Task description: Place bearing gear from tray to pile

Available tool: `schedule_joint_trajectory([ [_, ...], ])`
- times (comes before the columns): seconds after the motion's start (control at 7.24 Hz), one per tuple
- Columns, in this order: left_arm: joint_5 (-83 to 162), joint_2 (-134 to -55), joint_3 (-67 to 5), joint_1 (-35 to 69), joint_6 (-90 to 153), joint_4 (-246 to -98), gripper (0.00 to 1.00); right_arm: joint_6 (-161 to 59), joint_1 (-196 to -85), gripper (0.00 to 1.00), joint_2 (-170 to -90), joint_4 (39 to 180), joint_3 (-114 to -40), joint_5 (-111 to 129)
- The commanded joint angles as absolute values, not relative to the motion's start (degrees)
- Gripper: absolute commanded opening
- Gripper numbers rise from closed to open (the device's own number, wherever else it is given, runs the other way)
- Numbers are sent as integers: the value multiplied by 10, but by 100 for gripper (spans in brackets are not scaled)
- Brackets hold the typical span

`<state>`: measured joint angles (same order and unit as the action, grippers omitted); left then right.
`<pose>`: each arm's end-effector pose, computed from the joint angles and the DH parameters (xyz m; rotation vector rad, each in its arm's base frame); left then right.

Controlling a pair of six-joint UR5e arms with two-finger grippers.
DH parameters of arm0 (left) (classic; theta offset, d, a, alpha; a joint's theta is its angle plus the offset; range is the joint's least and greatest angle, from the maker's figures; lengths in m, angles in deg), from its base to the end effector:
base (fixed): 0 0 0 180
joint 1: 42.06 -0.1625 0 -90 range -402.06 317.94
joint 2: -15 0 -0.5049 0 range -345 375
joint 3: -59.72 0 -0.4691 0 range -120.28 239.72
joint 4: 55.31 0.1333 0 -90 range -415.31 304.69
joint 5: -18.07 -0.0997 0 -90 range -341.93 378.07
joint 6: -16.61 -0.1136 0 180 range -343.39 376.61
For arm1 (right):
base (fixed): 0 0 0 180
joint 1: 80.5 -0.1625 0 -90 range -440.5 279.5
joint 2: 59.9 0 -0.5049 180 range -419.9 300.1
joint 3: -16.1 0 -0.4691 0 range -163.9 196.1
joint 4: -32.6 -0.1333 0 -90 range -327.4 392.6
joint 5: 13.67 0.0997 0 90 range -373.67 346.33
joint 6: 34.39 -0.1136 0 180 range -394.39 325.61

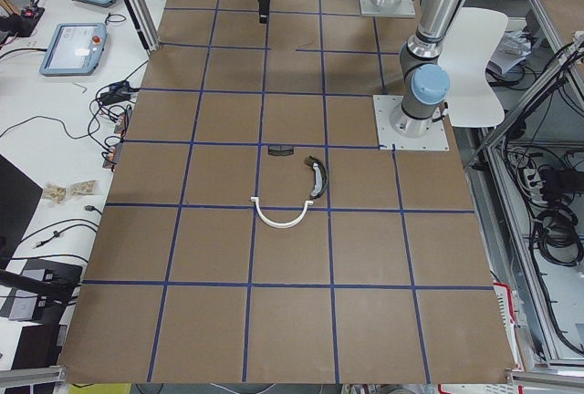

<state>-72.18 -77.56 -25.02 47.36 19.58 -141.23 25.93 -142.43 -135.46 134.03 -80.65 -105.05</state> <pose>-0.1267 -0.6049 0.5880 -0.0975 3.1327 -0.1858 -0.1870 -0.6282 0.3531 -0.8453 2.9126 0.2111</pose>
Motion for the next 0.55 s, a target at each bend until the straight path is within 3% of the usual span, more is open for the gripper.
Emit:
schedule_joint_trajectory([
  [0.0, -725, -786, -249, 451, 199, -1382, 100, 69, -1541, 0, -1366, 1325, -808, -1011],
  [0.41, -723, -760, -264, 459, 198, -1407, 100, -257, -1718, 0, -1363, 1345, -831, -906],
])
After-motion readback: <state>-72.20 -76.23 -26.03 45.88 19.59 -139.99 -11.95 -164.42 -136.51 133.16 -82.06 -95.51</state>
